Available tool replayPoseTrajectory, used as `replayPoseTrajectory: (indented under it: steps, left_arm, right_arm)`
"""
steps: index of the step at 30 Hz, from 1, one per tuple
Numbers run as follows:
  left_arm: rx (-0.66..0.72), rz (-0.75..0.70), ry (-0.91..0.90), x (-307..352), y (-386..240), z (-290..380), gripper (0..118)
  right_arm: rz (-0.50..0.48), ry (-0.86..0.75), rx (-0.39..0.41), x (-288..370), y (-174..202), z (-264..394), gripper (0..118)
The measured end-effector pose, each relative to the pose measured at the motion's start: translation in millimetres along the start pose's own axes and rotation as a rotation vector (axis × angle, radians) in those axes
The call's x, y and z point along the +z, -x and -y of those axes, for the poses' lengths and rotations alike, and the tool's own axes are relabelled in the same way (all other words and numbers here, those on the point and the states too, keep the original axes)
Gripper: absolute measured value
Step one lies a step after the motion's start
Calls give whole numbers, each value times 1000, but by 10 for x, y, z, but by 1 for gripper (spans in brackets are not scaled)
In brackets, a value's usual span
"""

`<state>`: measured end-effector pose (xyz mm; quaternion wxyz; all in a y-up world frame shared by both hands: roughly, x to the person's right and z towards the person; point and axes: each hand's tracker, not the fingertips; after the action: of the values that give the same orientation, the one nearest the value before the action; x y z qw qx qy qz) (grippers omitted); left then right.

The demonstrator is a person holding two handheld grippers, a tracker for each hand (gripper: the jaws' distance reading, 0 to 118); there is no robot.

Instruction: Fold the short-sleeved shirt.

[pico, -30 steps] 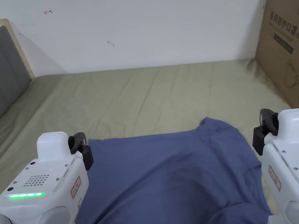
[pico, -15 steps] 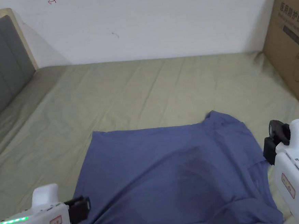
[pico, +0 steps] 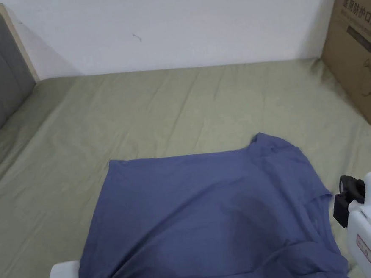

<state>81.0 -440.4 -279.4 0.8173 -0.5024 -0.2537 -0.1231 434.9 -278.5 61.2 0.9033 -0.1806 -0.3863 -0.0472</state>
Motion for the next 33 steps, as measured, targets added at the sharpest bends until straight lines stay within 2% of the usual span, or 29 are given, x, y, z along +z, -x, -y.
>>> replayPoseTrajectory:
  steps: [2,4,7,8,9,10,11,12,16,18,19,21,22,23,28,33]
  left_arm:
    - [5,-14,-10,-5,-49,50,5]
    - [7,-15,-45,77,-41,45,4]
    - [37,-8,-94,203,-7,40,4]
    - [37,-2,-102,257,8,12,4]
    - [42,7,-109,304,16,-2,4]
    - [47,15,-119,344,19,-12,4]
    - [47,16,-125,373,16,-23,4]
    - [45,17,-130,393,17,-52,4]
    - [29,16,-147,433,-9,-98,4]
    - [26,15,-148,441,-20,-104,4]
    - [24,15,-147,444,-23,-105,4]
    - [24,15,-147,446,-27,-114,4]
    - [27,16,-143,447,-28,-116,4]
    - [31,17,-142,451,-27,-119,4]
    - [51,30,-147,493,-9,-205,4]
    - [82,49,-207,583,-14,-539,4]
  right_arm:
    - [8,34,-12,-7,-58,86,0]
    - [15,103,-39,-45,-128,211,2]
    - [14,237,-79,-160,-233,508,39]
    - [5,313,-81,-230,-258,627,45]
    - [0,389,-77,-308,-281,782,45]
    - [-4,451,-75,-374,-288,925,75]
    - [-11,498,-78,-429,-291,1056,94]
    - [-17,538,-80,-460,-284,1182,103]
    - [-20,610,-92,-571,-240,1471,102]
    - [-23,620,-90,-581,-232,1536,96]
    - [-27,622,-87,-591,-231,1561,84]
    - [-39,620,-93,-611,-237,1594,46]
    - [-52,616,-100,-627,-246,1608,22]
    - [-61,609,-102,-630,-247,1607,12]
    - [-73,499,-92,-415,-252,1334,10]
    - [-78,373,-83,-435,-233,773,10]
